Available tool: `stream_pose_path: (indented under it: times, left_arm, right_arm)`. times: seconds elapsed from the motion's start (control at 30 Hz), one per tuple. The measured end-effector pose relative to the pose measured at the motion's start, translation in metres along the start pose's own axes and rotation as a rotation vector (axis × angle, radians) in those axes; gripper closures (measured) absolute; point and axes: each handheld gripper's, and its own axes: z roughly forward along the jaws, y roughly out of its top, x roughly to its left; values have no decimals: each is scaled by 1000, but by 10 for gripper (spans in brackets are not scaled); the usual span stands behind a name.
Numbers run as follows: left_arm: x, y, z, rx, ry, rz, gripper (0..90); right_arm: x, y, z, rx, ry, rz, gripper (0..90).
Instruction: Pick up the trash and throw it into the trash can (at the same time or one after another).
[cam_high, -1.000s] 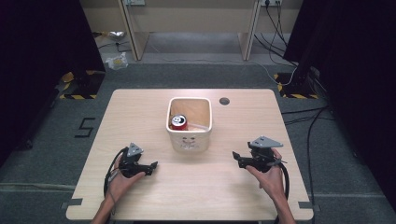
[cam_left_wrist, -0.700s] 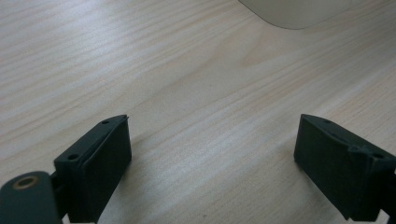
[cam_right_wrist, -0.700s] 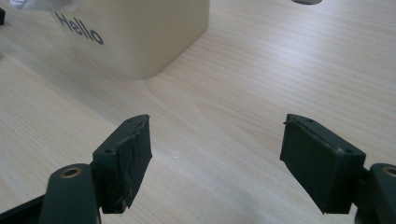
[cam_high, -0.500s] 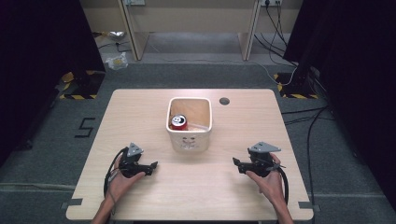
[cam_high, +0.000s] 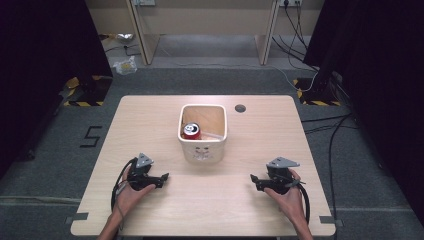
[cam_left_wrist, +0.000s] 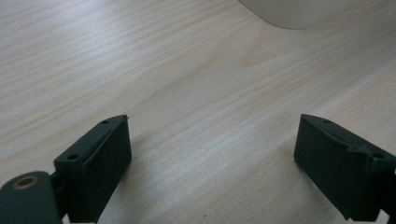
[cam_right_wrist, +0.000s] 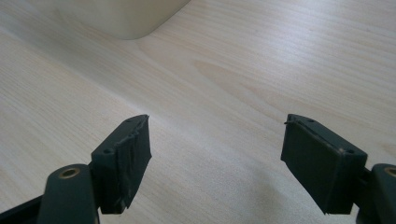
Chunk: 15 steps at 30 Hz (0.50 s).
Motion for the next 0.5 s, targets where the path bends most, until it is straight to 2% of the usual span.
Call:
stream_pose_path:
  times: [0.37,0.5]
  left_arm:
    - [0,0,0,0,0,0,102]
    - [0,0,0,0,0,0,102]
  right_arm:
    - [3,-10,2,19,6,7,236]
    - [5,-13,3,28,4,-3,230]
